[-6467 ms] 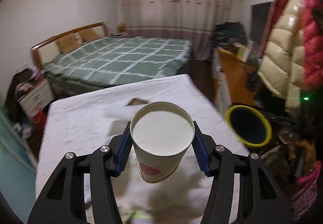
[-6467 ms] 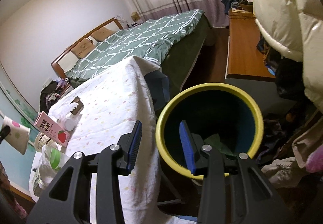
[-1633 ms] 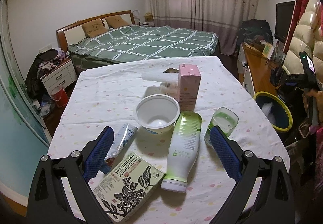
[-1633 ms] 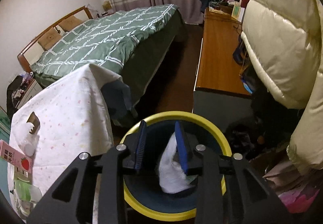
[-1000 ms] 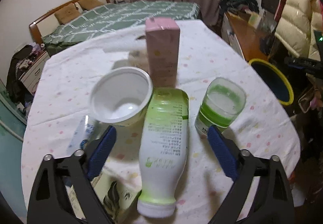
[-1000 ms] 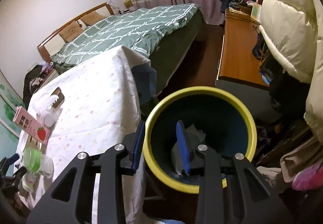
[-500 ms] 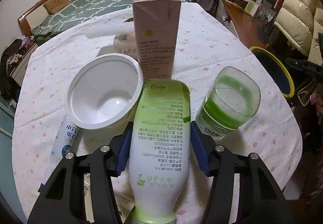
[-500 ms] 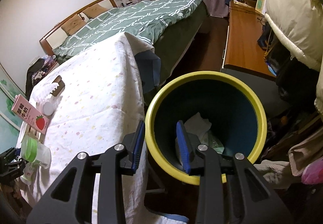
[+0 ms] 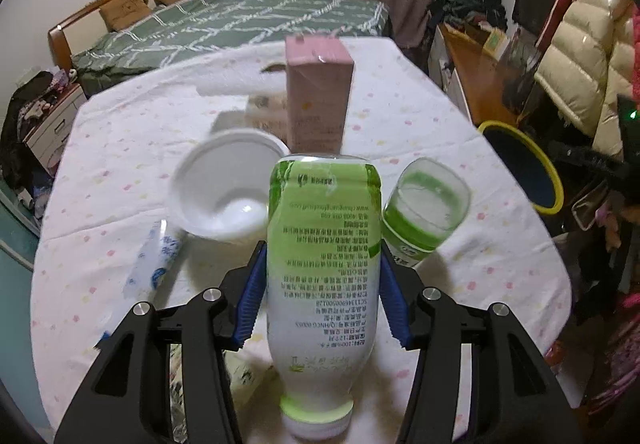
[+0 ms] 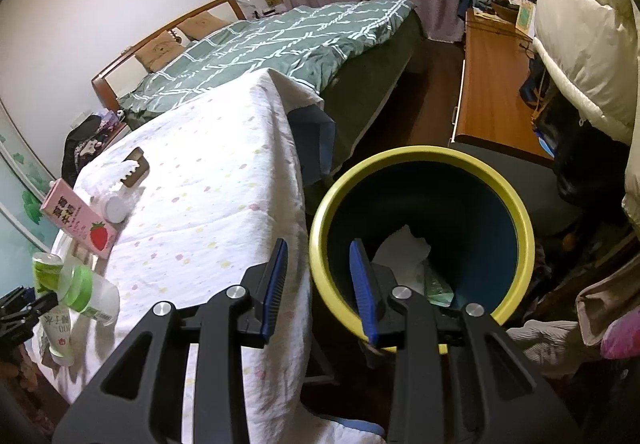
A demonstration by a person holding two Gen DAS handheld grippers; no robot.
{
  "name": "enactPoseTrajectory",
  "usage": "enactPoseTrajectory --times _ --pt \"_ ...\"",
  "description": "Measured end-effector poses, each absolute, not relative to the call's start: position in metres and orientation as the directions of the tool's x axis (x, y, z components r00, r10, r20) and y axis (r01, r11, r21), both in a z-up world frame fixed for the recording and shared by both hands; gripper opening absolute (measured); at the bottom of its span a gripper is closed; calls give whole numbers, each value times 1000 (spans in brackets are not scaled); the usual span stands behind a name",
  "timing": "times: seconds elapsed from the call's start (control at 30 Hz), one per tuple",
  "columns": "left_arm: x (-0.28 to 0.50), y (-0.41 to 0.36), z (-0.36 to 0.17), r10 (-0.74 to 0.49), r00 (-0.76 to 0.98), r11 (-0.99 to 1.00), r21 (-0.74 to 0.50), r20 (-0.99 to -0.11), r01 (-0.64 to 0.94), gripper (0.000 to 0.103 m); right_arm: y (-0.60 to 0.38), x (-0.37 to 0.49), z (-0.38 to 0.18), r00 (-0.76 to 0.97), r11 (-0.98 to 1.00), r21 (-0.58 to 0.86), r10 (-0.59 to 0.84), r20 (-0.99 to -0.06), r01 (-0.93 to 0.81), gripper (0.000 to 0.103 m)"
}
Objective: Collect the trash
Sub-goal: 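Grasp the green-capped lotion bottle with the left gripper, then carry the lotion bottle over the bin and open the left gripper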
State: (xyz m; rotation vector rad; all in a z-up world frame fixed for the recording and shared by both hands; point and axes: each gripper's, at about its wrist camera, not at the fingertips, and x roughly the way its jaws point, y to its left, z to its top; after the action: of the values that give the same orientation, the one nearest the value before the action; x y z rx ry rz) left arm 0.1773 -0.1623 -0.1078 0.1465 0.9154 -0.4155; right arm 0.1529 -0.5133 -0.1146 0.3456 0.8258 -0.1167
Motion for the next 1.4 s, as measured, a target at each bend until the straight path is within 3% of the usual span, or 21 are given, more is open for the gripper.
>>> enactPoseTrajectory --times 0.93,1.4 --pt "106 -161 -29 -338 659 895 -12 -672 446 51 -495 106 -97 732 945 272 56 -679 179 31" --pt "98 -248 28 -548 567 748 -57 -615 661 51 -531 71 -103 752 919 301 9 -659 253 31"
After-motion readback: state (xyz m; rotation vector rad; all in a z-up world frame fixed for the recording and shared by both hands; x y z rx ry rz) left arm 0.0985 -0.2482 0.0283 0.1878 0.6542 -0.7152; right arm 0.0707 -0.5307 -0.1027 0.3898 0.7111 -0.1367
